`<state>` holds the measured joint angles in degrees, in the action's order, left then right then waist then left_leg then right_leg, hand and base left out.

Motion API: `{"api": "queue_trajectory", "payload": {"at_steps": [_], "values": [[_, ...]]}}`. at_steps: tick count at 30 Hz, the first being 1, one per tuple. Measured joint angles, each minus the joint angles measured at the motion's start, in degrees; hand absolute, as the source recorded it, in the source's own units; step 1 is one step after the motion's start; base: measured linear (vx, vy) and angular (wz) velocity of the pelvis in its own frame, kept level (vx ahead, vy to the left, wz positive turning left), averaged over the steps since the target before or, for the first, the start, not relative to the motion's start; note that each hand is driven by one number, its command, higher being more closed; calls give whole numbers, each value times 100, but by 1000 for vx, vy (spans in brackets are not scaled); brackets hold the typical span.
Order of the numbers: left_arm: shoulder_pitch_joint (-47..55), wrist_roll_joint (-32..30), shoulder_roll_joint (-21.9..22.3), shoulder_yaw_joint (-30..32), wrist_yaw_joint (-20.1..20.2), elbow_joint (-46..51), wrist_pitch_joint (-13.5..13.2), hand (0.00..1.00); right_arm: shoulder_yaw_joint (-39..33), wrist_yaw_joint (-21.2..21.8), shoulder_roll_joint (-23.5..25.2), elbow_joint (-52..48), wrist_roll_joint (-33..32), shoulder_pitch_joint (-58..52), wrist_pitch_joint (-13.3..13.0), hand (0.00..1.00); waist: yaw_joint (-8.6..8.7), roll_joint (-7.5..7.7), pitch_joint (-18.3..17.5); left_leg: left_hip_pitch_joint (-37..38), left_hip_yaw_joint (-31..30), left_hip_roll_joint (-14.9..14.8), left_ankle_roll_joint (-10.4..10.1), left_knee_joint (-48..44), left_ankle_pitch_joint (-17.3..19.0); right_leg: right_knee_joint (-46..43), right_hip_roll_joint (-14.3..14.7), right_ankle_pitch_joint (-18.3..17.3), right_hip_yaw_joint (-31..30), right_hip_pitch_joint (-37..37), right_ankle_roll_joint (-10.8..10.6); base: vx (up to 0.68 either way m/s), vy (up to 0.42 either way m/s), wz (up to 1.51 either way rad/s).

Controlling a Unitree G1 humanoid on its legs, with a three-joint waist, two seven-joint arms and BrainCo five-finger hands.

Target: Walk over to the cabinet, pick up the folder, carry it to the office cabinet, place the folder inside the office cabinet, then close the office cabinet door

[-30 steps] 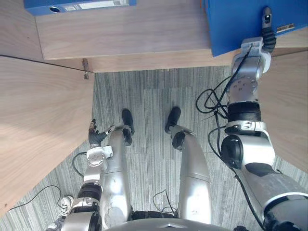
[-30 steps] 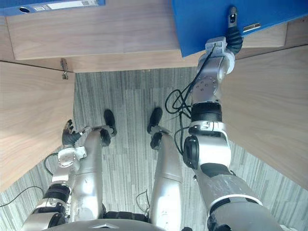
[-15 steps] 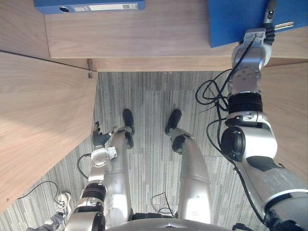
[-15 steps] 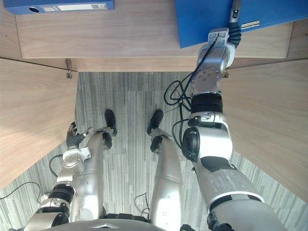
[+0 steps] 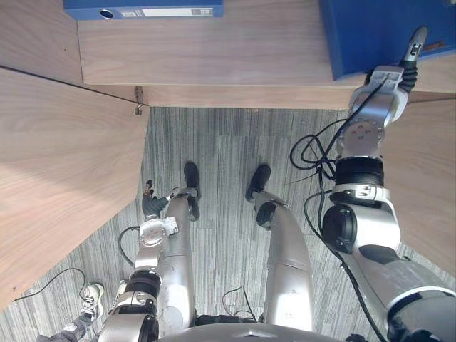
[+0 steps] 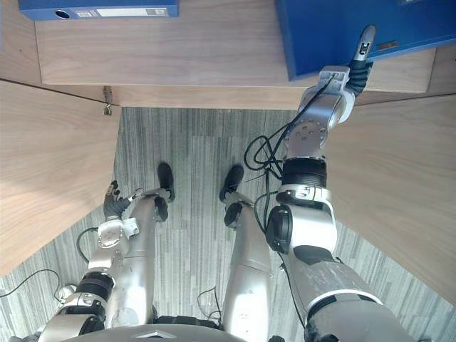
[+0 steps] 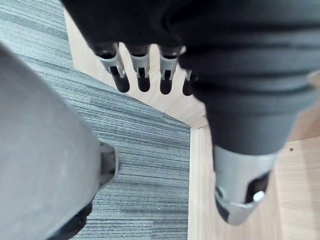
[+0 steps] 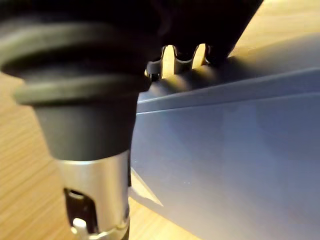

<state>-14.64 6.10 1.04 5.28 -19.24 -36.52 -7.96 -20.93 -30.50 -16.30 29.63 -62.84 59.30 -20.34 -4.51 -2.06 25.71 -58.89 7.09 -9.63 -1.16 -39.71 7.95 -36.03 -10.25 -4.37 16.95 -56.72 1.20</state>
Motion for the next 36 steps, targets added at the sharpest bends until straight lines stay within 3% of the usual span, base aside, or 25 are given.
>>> {"api": "queue_trajectory", "payload": {"at_steps": [13,16,21,25,32,33,34,36], "values": [[1,2,125,27,-3,-29,120,0,281,149,194,-671,58,-690,2,0,-2,4,-51,178,63,-35,4,77,4,155,50,60,-34,172,-7,4,-4,-2],[1,1,124,57,-9,-39,169,0,398,98,194,-670,664,-771,211,0,29,5,-64,196,59,-40,4,82,4,182,60,61,-19,208,-7,0,0,0],[1,-3,119,132,-45,-67,169,0,773,14,-420,-784,2704,-994,1062,0,53,6,-64,196,17,-46,13,81,10,292,80,101,44,294,-27,5,3,2],[2,-7,66,148,-49,-87,169,0,735,36,-700,-1098,3554,-1257,1306,0,63,45,-86,195,3,-45,23,81,17,334,79,119,55,322,-47,4,2,1],[4,-23,46,249,-37,-175,176,0,601,51,-674,-1984,4825,-2510,1688,0,99,47,-86,211,10,-46,43,81,40,379,78,128,75,372,-61,0,0,0],[8,-69,40,255,-35,-161,179,0,618,55,-638,-2277,5213,-2843,1694,100,104,48,-85,217,22,-47,42,81,43,379,80,128,70,372,-62,0,0,0],[11,-69,39,254,-35,-157,180,0,623,57,-632,-2332,5243,-2909,1695,100,105,48,-85,218,29,-48,42,81,43,379,80,128,68,372,-62,0,0,0],[86,-130,32,252,-20,-68,186,0,632,113,-511,-2670,5967,-3334,1703,100,110,79,-96,251,69,-67,40,83,58,378,92,127,31,371,-63,12,-9,-8]]}}
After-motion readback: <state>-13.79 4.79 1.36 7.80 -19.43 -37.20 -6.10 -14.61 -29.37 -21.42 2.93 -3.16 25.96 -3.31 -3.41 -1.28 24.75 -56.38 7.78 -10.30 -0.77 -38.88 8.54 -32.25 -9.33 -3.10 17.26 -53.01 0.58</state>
